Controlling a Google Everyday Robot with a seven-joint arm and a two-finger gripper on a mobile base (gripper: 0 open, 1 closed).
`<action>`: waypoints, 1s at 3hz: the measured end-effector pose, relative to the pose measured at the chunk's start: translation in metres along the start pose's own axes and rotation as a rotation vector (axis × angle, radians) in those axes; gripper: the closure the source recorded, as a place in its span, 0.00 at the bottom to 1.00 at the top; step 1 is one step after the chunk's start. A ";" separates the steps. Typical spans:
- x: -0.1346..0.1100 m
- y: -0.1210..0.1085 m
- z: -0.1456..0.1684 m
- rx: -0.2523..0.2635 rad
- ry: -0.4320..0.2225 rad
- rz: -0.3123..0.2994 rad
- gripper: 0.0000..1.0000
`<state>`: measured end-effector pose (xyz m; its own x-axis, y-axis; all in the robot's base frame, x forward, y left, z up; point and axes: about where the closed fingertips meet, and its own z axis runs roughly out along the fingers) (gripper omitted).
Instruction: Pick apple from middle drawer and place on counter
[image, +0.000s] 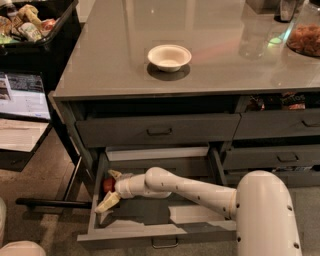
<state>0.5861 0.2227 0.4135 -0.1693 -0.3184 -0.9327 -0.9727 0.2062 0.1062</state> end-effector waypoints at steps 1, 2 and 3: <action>0.000 -0.003 -0.005 0.000 0.000 0.000 0.42; -0.001 -0.006 -0.013 0.000 0.000 0.000 0.65; -0.001 -0.008 -0.018 0.000 0.000 0.000 0.88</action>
Offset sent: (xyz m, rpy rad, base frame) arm 0.0118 -0.0016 0.0059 -0.0675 -0.0626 0.0451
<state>0.5914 0.2043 0.4194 -0.1692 -0.3186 -0.9327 -0.9728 0.2061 0.1061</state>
